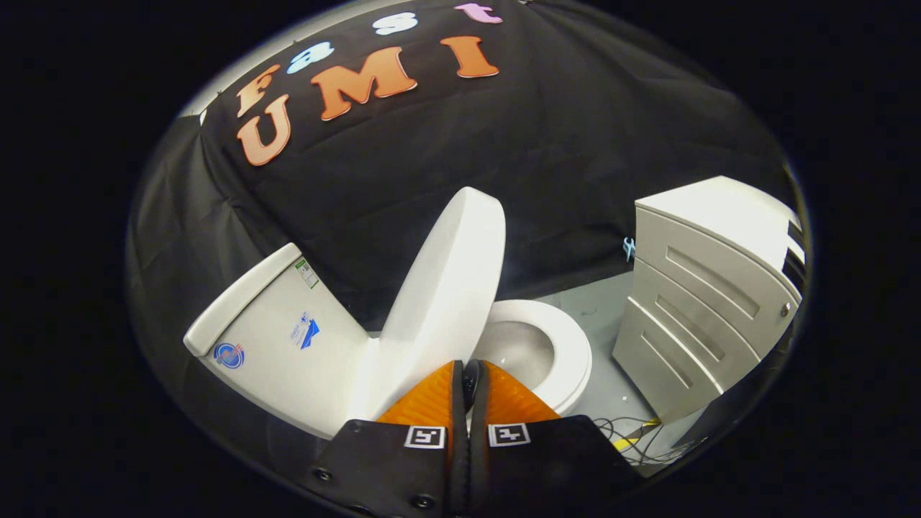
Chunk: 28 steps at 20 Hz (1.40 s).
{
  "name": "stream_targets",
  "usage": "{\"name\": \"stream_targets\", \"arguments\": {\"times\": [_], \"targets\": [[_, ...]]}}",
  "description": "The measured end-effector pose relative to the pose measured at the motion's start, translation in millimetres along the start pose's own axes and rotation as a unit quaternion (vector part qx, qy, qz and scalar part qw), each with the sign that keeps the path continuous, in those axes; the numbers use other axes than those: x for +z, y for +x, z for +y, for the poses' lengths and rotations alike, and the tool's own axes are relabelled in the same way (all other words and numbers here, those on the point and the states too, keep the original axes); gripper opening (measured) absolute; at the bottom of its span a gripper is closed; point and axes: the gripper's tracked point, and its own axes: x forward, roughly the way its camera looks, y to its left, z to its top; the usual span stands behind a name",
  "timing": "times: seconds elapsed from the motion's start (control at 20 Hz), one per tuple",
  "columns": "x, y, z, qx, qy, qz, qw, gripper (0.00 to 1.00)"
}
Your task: Open the toilet lid.
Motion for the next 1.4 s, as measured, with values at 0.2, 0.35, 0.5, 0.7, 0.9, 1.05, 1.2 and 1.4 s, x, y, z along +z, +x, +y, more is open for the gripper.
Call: {"name": "stream_targets", "arguments": {"times": [0.2,0.35,0.5,0.7,0.9,1.05,1.2,1.4], "targets": [[8.2,-5.4,22.6,-0.004,-0.038,-0.014,0.999,0.08],[12.6,-8.5,34.5,-0.015,-0.069,-0.017,0.997,0.08],[19.4,-14.0,53.6,-0.016,-0.095,-0.03,0.995,0.08],[23.8,-17.1,72.5,-0.025,-0.128,-0.043,0.991,0.08],[28.1,-20.4,92.1,-0.026,-0.149,-0.058,0.987,0.08],[31.2,-20.7,107.2,-0.025,-0.164,-0.069,0.984,0.08],[32.8,-23.6,123.3,-0.029,-0.188,-0.082,0.978,0.08],[36.7,-24.6,146.2,-0.029,-0.206,-0.104,0.973,0.08]]}}
